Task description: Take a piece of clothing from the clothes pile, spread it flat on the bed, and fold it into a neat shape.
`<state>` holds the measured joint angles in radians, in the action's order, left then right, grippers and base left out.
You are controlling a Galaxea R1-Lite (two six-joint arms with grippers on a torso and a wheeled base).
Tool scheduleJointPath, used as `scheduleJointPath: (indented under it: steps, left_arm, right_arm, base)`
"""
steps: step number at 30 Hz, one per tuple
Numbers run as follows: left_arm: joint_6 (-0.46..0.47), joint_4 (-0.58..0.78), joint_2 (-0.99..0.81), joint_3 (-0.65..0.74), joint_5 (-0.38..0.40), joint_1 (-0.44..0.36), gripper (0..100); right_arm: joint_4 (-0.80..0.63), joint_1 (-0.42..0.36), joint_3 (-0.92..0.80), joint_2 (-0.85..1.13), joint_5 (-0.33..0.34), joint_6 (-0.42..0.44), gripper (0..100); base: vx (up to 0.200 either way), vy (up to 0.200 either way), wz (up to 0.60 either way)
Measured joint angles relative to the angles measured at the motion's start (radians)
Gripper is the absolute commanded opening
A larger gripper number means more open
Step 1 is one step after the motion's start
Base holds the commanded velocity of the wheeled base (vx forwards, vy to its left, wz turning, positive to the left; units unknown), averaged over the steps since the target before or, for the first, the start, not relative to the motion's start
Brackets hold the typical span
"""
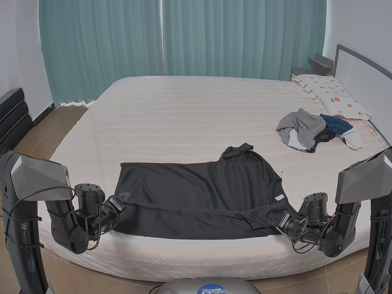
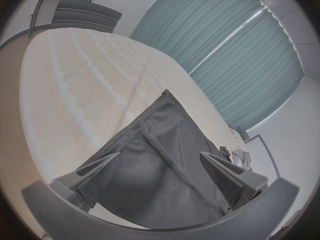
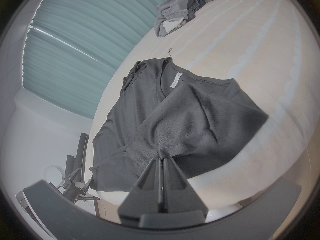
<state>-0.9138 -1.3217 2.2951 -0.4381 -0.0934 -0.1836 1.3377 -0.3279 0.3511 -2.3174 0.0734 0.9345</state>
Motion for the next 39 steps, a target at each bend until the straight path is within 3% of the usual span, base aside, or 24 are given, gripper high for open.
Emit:
scheduleJointPath:
  steps: [20, 21, 34, 39]
  left_arm:
    - [0.001, 0.000, 0.007, -0.003, 0.000, 0.001, 100]
    - [0.001, 0.000, 0.007, -0.003, 0.000, 0.001, 100]
    - [0.003, 0.000, 0.007, -0.003, 0.000, 0.002, 100]
    - [0.005, 0.003, 0.007, -0.017, 0.000, 0.015, 100]
  right_arm:
    - [-0.003, -0.004, -0.083, 0.086, 0.023, -0.003, 0]
    - [-0.003, -0.004, -0.084, 0.086, 0.023, -0.004, 100]
    - [-0.003, -0.002, -0.093, 0.119, 0.023, -0.023, 100]
    - [-0.036, 0.030, -0.095, 0.200, 0.022, -0.067, 100]
  base:
    - [0.000, 0.000, 0.00]
    - [0.000, 0.000, 0.00]
    - [0.000, 0.000, 0.00]
    - [0.000, 0.000, 0.00]
